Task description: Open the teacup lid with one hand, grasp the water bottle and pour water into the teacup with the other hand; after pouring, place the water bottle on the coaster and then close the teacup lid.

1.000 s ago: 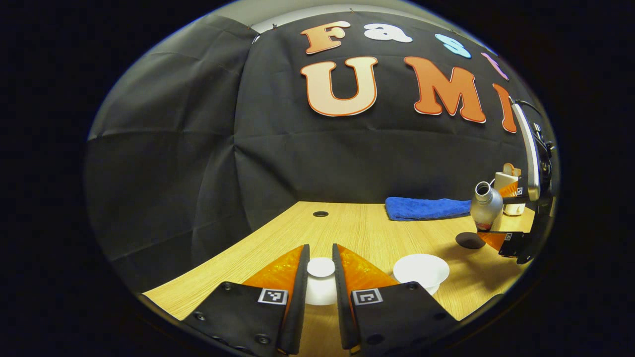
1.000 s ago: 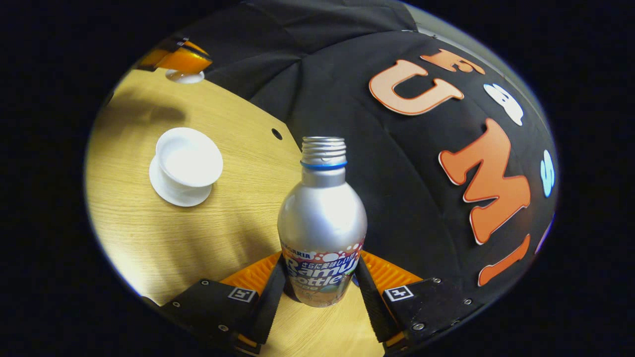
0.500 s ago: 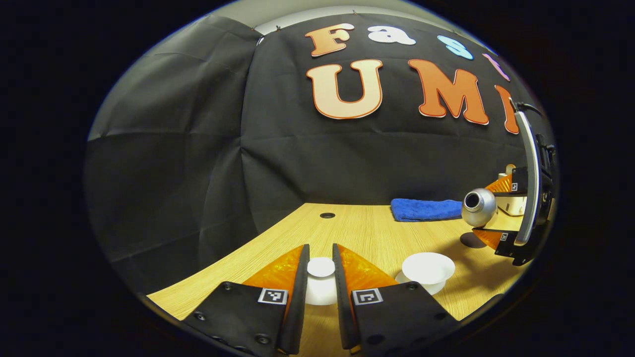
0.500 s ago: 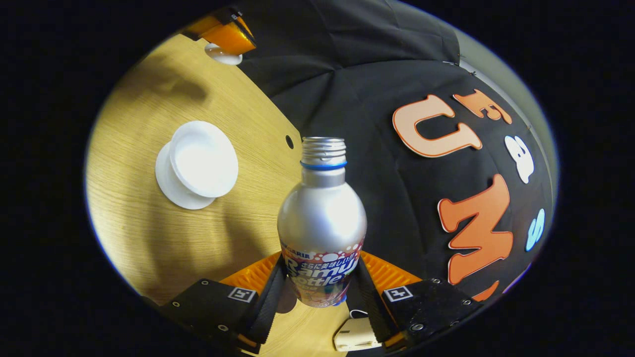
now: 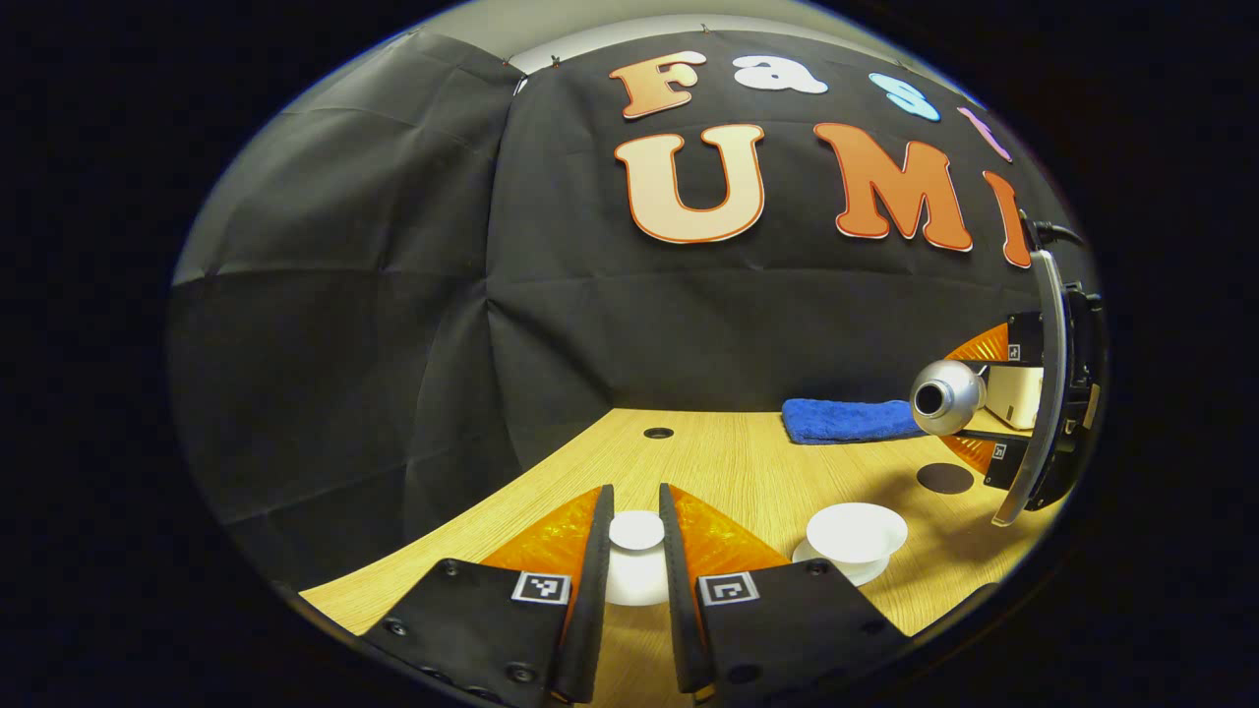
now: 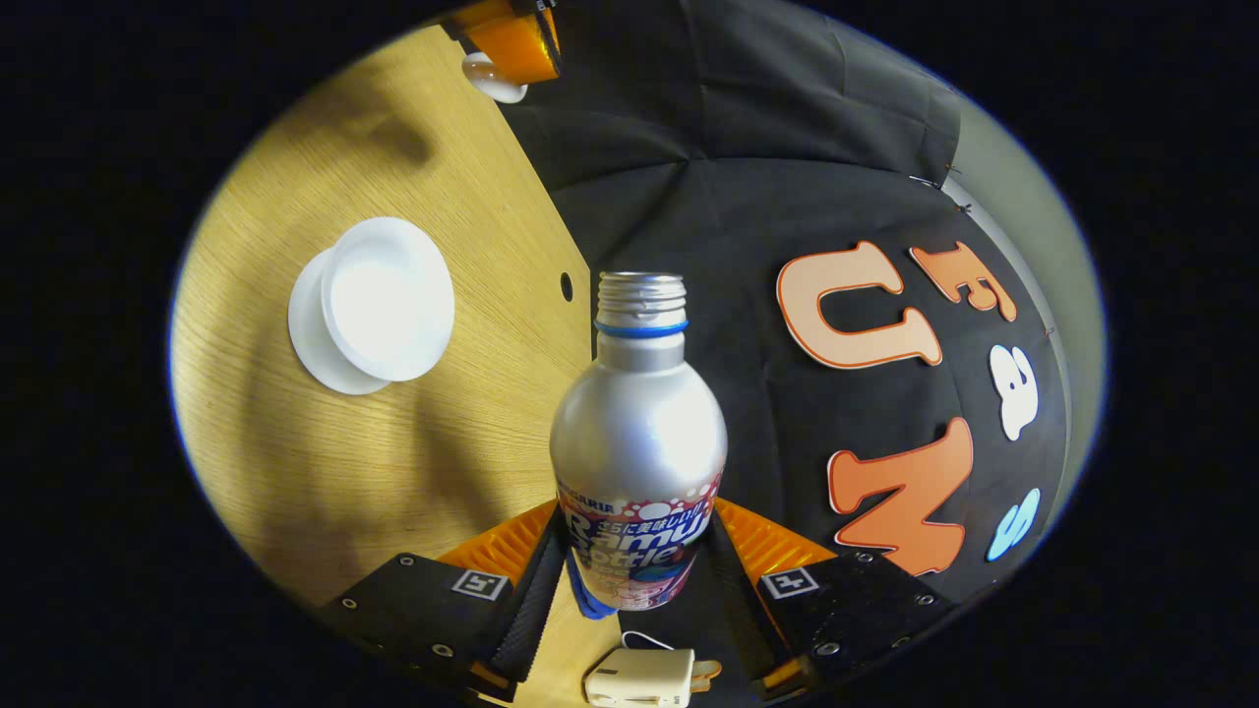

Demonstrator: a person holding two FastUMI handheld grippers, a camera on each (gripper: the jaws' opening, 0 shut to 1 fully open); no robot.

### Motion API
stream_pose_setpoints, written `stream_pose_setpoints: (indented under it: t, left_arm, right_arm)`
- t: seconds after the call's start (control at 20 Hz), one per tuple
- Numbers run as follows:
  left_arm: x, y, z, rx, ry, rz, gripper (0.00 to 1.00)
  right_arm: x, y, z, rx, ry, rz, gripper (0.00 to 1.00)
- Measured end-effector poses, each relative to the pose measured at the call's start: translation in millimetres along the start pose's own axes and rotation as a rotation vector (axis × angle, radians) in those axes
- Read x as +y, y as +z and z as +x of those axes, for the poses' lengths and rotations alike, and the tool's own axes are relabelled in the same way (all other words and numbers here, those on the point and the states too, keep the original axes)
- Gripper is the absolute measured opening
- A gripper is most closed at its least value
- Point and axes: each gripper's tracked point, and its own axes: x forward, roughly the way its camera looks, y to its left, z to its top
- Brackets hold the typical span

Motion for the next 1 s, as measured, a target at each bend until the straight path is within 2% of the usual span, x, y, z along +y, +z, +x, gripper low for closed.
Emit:
stream_pose_setpoints:
  t: [0.25, 0.3, 0.35, 0.4, 0.55, 0.6, 0.65, 0.8, 0.85, 0.9, 1.0]
  left_arm:
    - [4.0, -0.6, -0.5, 0.001, 0.005, -0.005, 0.34]
    - [4.1, 0.0, -1.1, 0.002, 0.004, -0.006, 0.3]
    - [5.1, 0.4, -1.5, 0.0, 0.005, -0.008, 0.3]
    - [6.1, 0.6, -1.9, 0.0, 0.006, -0.009, 0.34]
    - [9.2, -0.7, -2.5, 0.002, 0.012, -0.009, 0.33]
    - [10.1, -0.7, -2.7, 0.003, 0.012, -0.01, 0.3]
    - [10.1, -0.1, -2.3, 0.001, 0.012, -0.011, 0.34]
    - [11.9, 0.2, -2.3, -0.001, 0.014, -0.011, 0.34]
    - [13.6, 0.9, -3.7, -0.002, 0.014, -0.012, 0.34]
    - [13.6, -0.1, -3.3, -0.002, 0.016, -0.011, 0.34]
    - [13.8, -1.4, -4.1, 0.001, 0.016, -0.009, 0.3]
  right_arm:
    - [0.9, 6.3, -5.4, -0.025, -0.059, -0.095, 0.78]
    - [2.4, 6.8, -6.9, -0.031, -0.065, -0.113, 0.75]
    - [1.9, 7.3, -7.2, -0.034, -0.068, -0.125, 0.78]
    - [2.1, 6.9, -6.5, -0.036, -0.069, -0.133, 0.78]
    - [0.6, 7.0, -6.3, -0.049, -0.076, -0.168, 0.78]
    - [1.2, 6.7, -6.5, -0.055, -0.081, -0.188, 0.78]
    - [2.4, 6.6, -6.6, -0.059, -0.086, -0.206, 0.78]
    - [5.2, 6.5, -8.0, -0.076, -0.074, -0.24, 0.78]
    - [2.7, 6.7, -8.1, -0.08, -0.067, -0.245, 0.75]
    - [1.1, 6.2, -7.1, -0.081, -0.063, -0.251, 0.78]
    - [-0.6, 3.2, -4.2, -0.087, -0.065, -0.276, 0.78]
